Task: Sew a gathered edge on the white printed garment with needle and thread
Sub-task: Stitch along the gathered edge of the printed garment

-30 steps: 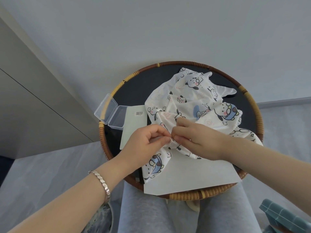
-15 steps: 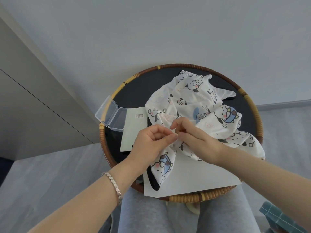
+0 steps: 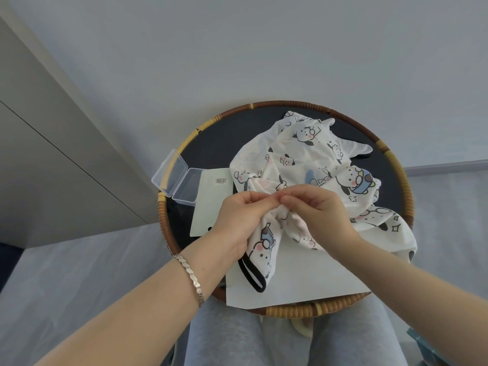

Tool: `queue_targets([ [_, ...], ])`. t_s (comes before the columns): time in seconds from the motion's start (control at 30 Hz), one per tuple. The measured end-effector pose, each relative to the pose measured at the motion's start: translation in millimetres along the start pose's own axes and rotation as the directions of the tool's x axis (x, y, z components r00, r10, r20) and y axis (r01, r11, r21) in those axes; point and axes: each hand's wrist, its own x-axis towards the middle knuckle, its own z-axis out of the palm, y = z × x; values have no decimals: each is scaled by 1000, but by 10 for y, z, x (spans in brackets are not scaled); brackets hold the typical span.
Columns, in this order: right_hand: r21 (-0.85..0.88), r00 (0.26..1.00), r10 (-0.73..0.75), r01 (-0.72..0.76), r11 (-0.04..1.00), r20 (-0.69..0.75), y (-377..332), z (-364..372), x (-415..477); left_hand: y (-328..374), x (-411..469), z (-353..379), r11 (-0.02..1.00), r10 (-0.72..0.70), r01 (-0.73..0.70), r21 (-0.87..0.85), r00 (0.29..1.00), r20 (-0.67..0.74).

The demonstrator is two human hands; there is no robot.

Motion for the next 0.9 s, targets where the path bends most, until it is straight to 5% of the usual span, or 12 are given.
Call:
queue_targets([
  [0.27,270,991,27,9,963,-132,-97,7,81,31,27,-125,929,154,-157,335,987,37],
  [0.33,164,992,1,20,986,-126,-152,-66,130,15,27,-168,885,203,-203,419,978,46],
  [0.37,-52,995,-40,36,998,-87,-171,-123,158,9,28,-188,856,238,-231,463,970,44],
  [0.4,-336,998,-69,61,940,-13,-162,-188,197,-1,29,-210,827,275,-257,500,961,39],
  [0.47,-769,991,-7,110,630,135,-115,-326,275,-19,40,-242,774,330,-289,563,943,30],
  [0.57,-974,995,87,-64,217,-46,-23,-564,412,-65,50,-272,733,361,-295,612,933,18],
  [0.63,-974,984,11,-180,141,-180,-30,-688,465,-85,51,-268,740,364,-291,607,931,2],
  [0.7,-949,978,0,-201,243,-207,-80,-684,473,-90,50,-254,749,363,-285,598,932,-11],
  [0.8,-808,993,117,-80,584,-14,-235,-455,356,-93,33,-232,758,361,-291,584,932,-5],
  [0.9,-740,965,158,49,671,208,-320,-210,214,-93,8,-229,776,367,-315,547,930,14],
])
